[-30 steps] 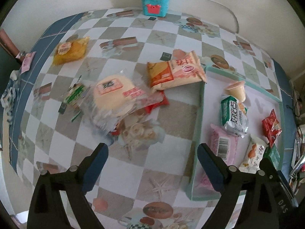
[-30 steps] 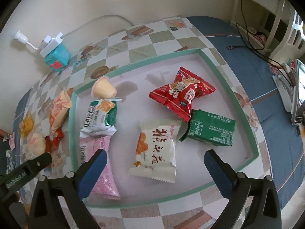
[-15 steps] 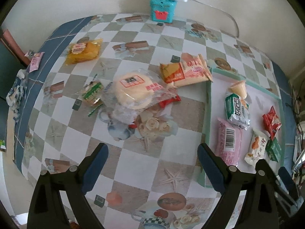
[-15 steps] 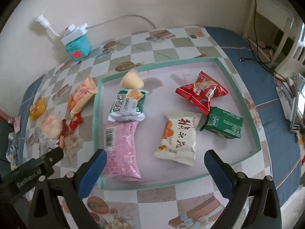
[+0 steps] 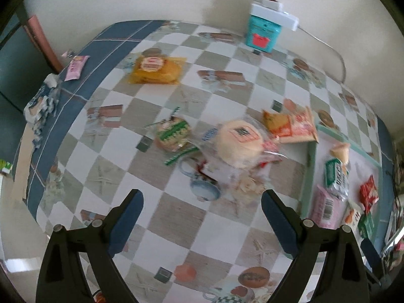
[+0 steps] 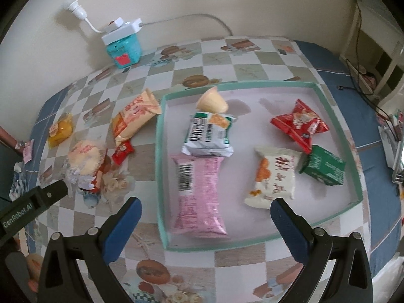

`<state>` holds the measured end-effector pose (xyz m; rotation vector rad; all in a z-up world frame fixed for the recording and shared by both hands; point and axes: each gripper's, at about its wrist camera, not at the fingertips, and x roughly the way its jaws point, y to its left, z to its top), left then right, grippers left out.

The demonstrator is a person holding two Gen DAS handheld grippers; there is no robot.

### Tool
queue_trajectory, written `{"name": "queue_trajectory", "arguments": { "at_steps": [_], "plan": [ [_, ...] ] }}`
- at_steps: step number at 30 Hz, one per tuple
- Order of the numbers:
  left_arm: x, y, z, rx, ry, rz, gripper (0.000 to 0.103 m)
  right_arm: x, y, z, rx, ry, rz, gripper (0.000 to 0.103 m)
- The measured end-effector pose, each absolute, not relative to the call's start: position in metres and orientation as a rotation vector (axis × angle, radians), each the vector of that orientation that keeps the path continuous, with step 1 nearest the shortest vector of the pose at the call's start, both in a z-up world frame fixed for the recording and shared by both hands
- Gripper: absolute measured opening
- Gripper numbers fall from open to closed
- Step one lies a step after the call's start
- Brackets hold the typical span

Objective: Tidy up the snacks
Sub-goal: 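Move both open grippers from the tray toward the round bun bags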

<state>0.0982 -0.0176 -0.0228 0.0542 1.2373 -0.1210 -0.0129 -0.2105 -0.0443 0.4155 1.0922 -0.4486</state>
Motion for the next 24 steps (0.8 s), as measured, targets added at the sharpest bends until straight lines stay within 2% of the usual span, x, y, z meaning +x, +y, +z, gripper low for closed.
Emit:
{"name": "queue_trajectory", "arguments": {
  "at_steps": [24],
  "plan": [
    [0.128, 0.071, -0.038, -0.096, 1.265, 0.070, 0.095, 0.026, -0.168, -0.062, 0.392, 1.137, -0.389, 0.103]
  ]
}}
